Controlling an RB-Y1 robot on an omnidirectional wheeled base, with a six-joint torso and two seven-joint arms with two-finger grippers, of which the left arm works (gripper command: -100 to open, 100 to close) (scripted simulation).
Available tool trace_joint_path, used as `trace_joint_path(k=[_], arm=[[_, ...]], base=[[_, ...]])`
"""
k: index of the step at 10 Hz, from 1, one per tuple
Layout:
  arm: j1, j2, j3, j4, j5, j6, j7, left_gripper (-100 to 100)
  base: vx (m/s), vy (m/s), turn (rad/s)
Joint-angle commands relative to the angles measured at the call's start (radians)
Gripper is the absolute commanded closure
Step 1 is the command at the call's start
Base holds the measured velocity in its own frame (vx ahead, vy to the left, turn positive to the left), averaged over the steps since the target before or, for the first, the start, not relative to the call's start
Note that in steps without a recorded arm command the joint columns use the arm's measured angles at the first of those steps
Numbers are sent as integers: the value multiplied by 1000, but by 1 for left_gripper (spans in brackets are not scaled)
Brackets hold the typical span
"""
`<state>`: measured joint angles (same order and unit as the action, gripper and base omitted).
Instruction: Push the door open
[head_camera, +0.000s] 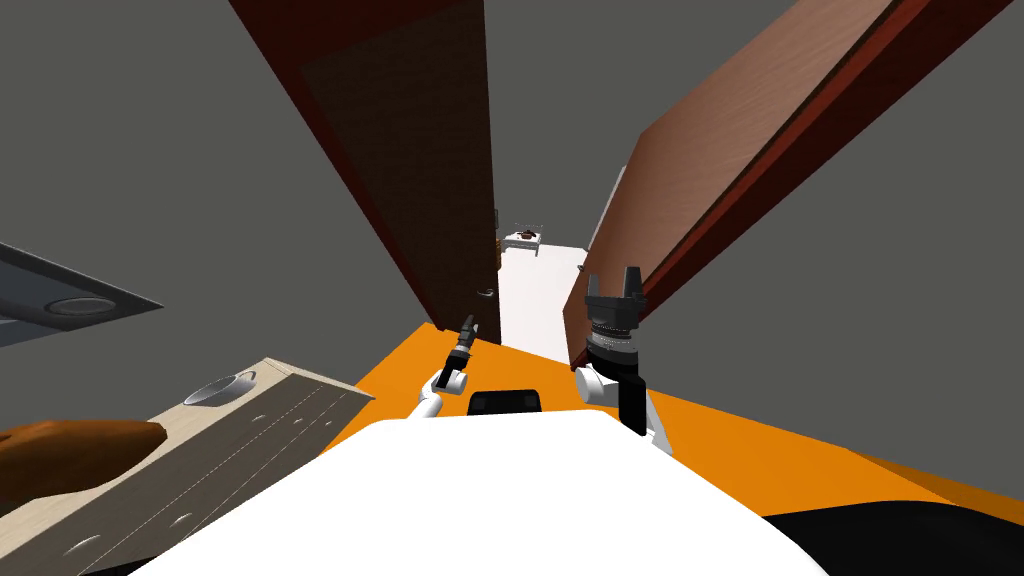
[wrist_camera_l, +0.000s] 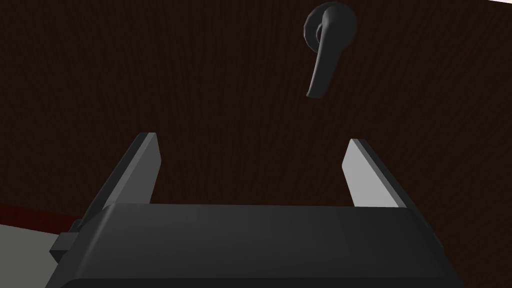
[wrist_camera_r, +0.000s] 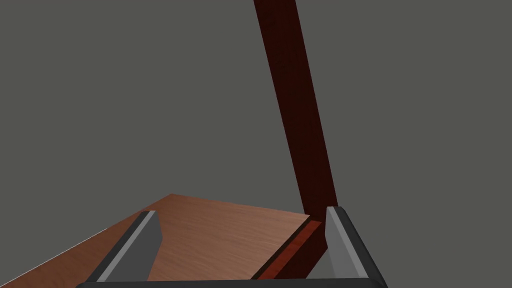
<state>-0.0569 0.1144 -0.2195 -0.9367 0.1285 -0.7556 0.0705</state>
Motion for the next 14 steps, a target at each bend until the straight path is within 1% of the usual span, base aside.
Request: trace_joint_path(k=[1, 2, 3, 8, 10, 12, 14], arm=[[-14, -4, -4, 34, 2, -6, -5, -100], [-22, -4, -7, 54, 4, -10, -6, -100], [-37, -4, -11, 89, 7, -16, -7, -100], [-73, -5, -21, 174, 14, -30, -11, -100], [-96, -6, -27, 229, 19, -40, -14, -100], [-108, -6, -31, 256, 21, -44, -15, -100], [-125, -7, -35, 296, 25, -51, -17, -100]], base=[[99, 79, -60], [63, 60, -59], [89, 67, -100], [78, 56, -59], [102, 80, -86], [83, 66, -48], [69, 56, -65]])
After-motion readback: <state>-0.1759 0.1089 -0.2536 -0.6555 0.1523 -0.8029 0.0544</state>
